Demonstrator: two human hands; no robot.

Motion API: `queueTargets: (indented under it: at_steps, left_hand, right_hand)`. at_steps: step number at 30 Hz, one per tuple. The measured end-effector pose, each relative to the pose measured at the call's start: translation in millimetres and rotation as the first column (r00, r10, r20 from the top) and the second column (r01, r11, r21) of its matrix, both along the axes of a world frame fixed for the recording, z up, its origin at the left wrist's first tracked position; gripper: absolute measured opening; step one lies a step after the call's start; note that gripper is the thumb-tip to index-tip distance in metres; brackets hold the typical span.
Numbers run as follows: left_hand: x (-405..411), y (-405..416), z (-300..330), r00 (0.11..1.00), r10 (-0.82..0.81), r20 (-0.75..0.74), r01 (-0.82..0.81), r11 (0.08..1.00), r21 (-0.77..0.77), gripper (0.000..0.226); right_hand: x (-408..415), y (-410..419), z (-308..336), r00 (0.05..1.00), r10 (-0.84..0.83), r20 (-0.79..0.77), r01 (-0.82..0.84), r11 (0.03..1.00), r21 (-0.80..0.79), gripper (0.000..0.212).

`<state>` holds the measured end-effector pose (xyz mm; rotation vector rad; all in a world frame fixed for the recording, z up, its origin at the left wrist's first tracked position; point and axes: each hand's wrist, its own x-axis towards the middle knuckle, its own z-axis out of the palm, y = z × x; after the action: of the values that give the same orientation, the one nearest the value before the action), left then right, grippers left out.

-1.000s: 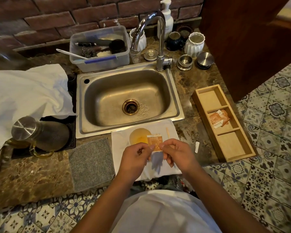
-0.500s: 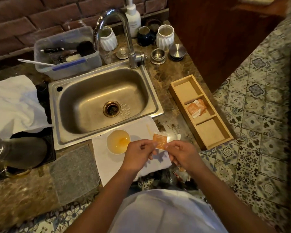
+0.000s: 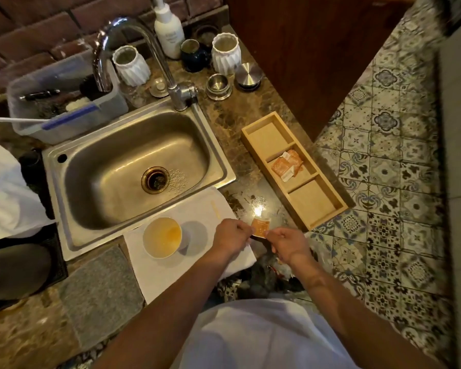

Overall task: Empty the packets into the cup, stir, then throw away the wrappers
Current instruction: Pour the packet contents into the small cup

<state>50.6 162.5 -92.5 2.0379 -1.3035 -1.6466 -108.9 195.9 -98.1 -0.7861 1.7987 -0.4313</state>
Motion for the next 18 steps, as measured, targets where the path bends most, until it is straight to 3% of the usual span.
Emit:
queueTargets:
  at_steps: [7,18]
  left_hand:
    - [-15.1,-4.9,-18.3,0.978,-0.097,0.183,0.104,0.994,-0.029,0.033]
    - [-20.1,-0.3,-20.8,0.941,-0.144,0.308,0.172,0.983,-0.066,0.014]
  right_hand:
    - [-9.9,-2.7,-25.9,0.999,0.018,-0.048,-0.015,0.998,0.065,0.023]
    - [-17.0,0.7,-33.3,0.992,0.086,-0.092,-0.083,0.996,0.038,0.03]
